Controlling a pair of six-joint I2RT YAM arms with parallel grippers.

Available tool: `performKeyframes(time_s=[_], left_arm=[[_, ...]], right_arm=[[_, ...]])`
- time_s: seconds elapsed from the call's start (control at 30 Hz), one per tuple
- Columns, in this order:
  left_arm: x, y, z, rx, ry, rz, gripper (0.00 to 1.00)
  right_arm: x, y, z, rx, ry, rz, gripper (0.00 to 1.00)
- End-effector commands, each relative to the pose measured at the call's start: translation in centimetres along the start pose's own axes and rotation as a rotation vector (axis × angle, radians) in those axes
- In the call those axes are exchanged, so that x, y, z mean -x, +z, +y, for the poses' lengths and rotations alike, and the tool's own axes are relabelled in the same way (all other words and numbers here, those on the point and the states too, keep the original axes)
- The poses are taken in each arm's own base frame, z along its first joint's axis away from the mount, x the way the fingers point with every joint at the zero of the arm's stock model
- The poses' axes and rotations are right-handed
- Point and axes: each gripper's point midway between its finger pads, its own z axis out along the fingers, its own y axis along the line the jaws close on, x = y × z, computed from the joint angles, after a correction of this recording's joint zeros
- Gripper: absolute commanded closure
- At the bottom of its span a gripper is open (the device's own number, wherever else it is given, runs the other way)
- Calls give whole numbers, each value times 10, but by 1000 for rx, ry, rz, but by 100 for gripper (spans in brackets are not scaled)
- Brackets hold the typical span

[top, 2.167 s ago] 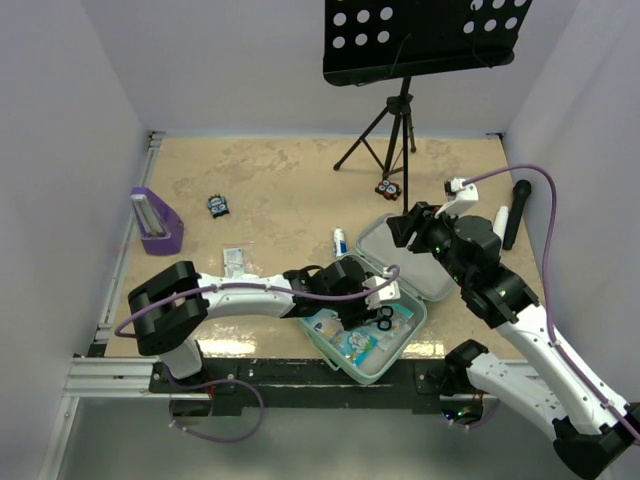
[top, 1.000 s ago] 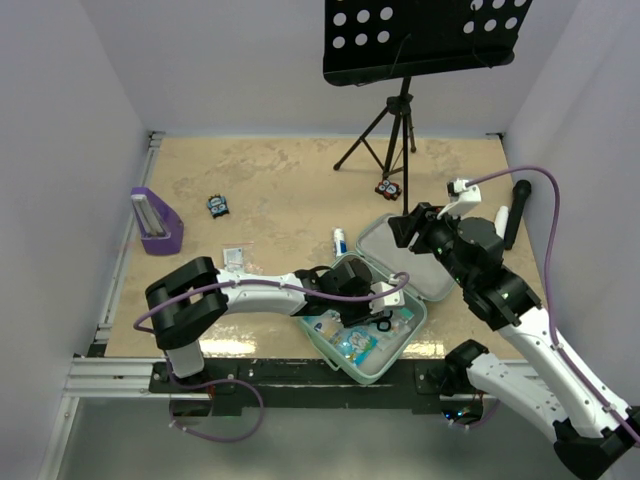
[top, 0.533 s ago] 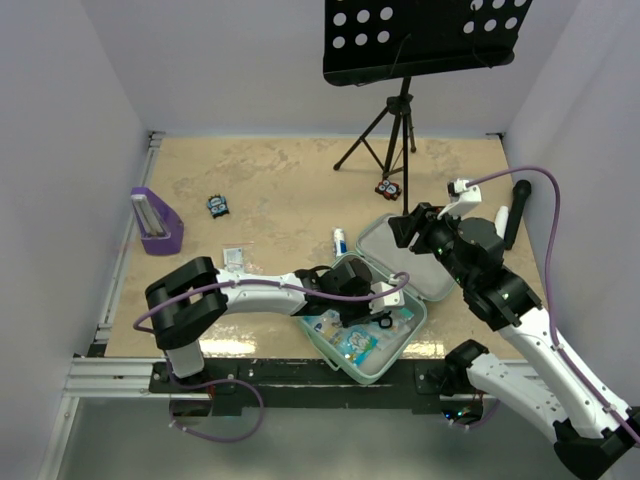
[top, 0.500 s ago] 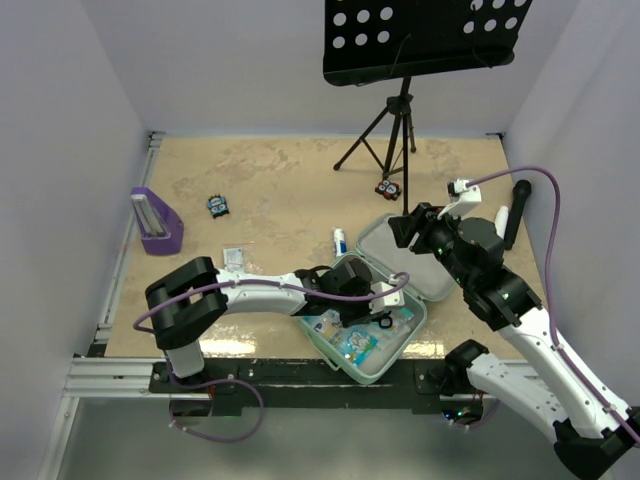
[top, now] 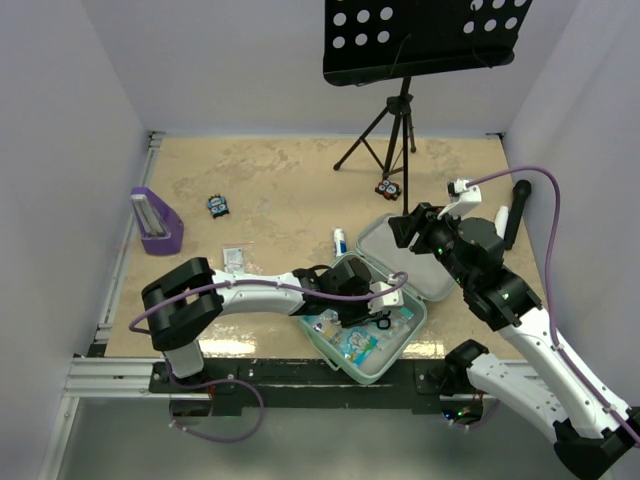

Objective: Organize the medicine kit
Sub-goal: Adjust the scissors in the medicine box.

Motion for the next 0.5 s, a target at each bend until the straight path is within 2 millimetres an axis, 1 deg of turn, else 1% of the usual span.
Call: performKeyframes(time_s=[0.0, 0.07, 0.17, 0.33, 0.47], left_arm=[[22, -9, 3, 11, 27, -52, 62], [20, -8, 4, 14, 27, -45, 66], [23, -10, 4, 20, 29, -55, 72], [30, -16, 5, 24, 38, -67, 76], [29, -18, 5, 28, 34, -65, 83]], right_arm=[[10, -4, 2, 4, -3, -34, 42], [9, -4, 2, 3, -3, -32, 42], [10, -4, 2, 4, -3, -33, 42], [11, -5, 1, 2, -4, -37, 42], [10, -4, 2, 5, -2, -36, 42]])
